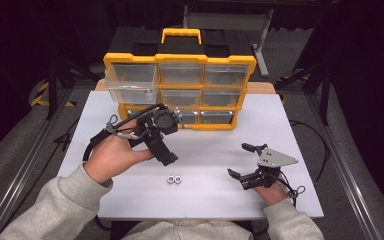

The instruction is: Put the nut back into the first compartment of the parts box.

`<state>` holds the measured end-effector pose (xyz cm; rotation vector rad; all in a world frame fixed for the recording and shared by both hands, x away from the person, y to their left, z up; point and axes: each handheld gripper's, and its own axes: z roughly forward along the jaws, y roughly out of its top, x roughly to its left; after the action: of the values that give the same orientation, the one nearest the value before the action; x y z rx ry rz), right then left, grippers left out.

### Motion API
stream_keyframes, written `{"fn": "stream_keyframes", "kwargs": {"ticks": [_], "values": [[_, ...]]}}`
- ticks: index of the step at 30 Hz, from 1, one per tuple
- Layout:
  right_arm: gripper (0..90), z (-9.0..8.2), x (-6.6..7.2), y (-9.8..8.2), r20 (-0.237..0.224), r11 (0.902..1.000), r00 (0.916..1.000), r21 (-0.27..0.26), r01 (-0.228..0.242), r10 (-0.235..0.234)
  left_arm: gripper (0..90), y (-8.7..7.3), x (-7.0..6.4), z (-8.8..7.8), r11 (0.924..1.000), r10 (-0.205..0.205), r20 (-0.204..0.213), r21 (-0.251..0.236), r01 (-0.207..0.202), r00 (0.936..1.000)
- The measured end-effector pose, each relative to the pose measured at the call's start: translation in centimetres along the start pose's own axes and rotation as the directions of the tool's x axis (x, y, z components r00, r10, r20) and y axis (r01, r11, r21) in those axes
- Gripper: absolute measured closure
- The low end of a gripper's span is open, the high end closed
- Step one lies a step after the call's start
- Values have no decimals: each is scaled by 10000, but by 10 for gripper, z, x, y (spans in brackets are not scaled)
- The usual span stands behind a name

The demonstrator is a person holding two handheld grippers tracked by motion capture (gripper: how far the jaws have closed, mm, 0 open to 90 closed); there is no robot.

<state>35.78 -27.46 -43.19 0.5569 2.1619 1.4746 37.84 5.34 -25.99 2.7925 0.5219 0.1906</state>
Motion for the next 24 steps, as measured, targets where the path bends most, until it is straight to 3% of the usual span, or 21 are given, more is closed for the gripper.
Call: {"fn": "stream_keyframes", "kwargs": {"ticks": [8, 11, 18, 24], "values": [[28, 0, 0, 0, -3, 10000, 10000, -4, -3, 3, 149, -7, -3, 34, 9997, -82, 242, 248, 76, 9997], [27, 0, 0, 0, -2, 10000, 10000, -7, -1, 1, 190, -10, -4, 48, 9995, -52, 382, 318, 40, 9993], [28, 1, 0, 0, -17, 10000, 10000, 20, -2, 2, 165, -15, -3, 80, 9988, -99, 878, 490, 56, 9961], [27, 1, 0, -1, -72, 10000, 10000, 60, -42, 42, 154, -20, -5, 98, 9989, -52, 1032, 474, 3, 9947]]}}
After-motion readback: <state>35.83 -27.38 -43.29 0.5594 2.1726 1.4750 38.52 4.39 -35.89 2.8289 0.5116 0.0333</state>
